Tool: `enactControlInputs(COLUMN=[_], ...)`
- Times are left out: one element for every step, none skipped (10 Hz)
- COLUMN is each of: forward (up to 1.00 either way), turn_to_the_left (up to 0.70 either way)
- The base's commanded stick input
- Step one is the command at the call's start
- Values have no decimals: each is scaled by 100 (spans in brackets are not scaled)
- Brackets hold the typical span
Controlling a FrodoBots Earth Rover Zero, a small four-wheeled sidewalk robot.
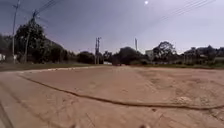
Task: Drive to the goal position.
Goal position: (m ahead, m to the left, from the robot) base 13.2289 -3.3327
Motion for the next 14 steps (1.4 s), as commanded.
enactControlInputs(forward=[30, 30, 30, 30, 30, 30, 30, 30, 30, 30, 30, 30, 30, 30], turn_to_the_left=[0, 0, 0, 0, 0, 0, 0, 0, -2, -37, -73, -75, -75, -75])
